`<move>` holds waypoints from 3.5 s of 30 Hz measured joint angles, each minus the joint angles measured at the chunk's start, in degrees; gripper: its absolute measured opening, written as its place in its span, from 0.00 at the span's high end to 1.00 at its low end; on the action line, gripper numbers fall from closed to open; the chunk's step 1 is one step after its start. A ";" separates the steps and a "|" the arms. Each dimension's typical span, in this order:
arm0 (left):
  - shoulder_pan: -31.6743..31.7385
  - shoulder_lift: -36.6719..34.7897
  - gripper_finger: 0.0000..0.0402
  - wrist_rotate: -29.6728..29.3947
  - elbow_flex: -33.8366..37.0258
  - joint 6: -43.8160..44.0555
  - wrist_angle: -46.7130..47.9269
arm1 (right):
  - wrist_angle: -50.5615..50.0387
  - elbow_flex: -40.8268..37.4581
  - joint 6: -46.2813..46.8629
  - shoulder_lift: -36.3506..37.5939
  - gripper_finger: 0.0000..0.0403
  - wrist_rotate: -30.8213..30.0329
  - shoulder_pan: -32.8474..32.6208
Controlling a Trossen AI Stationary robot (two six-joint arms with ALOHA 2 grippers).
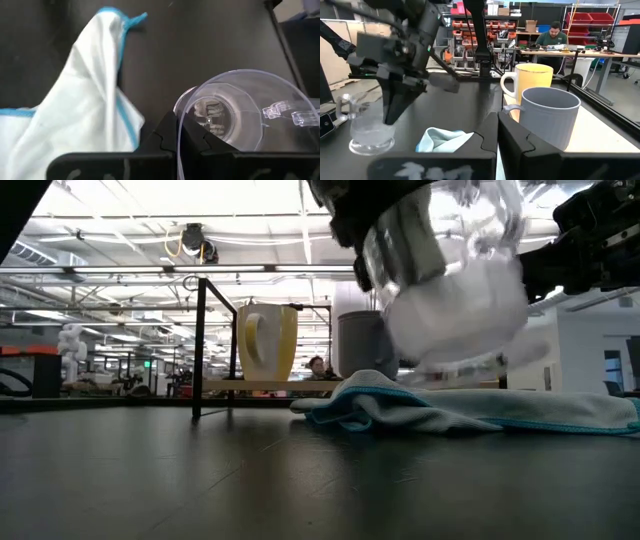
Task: Stack small to large cups/mugs on shelf
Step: Put the transparent mug on the shelf
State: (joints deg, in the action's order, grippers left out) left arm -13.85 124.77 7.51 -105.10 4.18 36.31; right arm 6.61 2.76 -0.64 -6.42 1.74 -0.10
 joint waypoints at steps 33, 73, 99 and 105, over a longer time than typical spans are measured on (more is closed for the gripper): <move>-3.57 2.56 1.00 -9.92 0.00 1.99 3.57 | -0.48 0.00 0.02 -0.02 1.00 0.00 -0.02; -5.42 0.48 0.96 -8.50 -21.05 -6.79 30.09 | -1.31 0.01 2.08 -0.04 1.00 0.04 0.00; -4.18 -57.12 1.00 -30.71 33.54 2.40 9.07 | 0.85 0.01 2.30 -0.74 1.00 3.08 -0.02; -4.67 -72.70 1.00 -30.77 57.52 5.72 -9.82 | 1.04 0.01 2.14 -0.74 1.00 3.10 -0.02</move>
State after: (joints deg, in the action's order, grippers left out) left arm -18.52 52.07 -23.27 -47.58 9.90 26.48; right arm 7.66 2.76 1.50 -7.16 4.84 -0.12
